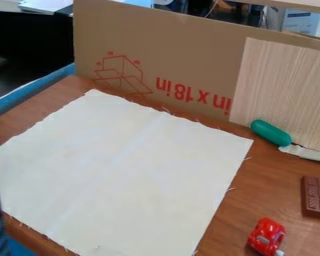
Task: Fold the cloth from bottom left to top right
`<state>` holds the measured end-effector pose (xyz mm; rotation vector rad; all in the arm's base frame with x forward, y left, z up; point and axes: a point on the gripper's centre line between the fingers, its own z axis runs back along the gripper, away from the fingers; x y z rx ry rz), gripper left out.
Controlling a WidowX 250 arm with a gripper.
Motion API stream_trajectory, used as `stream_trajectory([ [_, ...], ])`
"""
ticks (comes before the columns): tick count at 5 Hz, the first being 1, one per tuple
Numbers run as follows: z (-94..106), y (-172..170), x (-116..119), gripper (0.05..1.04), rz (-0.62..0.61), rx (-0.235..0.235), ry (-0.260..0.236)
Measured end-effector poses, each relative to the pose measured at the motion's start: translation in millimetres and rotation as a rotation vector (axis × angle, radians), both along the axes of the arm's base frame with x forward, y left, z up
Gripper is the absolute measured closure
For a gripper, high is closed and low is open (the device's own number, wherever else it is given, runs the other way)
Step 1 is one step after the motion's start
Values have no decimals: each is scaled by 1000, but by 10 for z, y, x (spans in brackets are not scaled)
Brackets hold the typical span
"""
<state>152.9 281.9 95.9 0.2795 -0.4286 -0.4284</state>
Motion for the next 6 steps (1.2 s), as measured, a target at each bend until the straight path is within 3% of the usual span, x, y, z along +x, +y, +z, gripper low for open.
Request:
stream_trajectory([
  [1,-80,-18,-2,83,-2,-24,9],
  [2,-176,-65,-39,83,-24,-21,52],
  [4,-590,-217,156,83,-111,32,245],
  [5,-749,-329,212,83,-170,35,316],
  [6,-781,-319,217,83,-194,26,341],
])
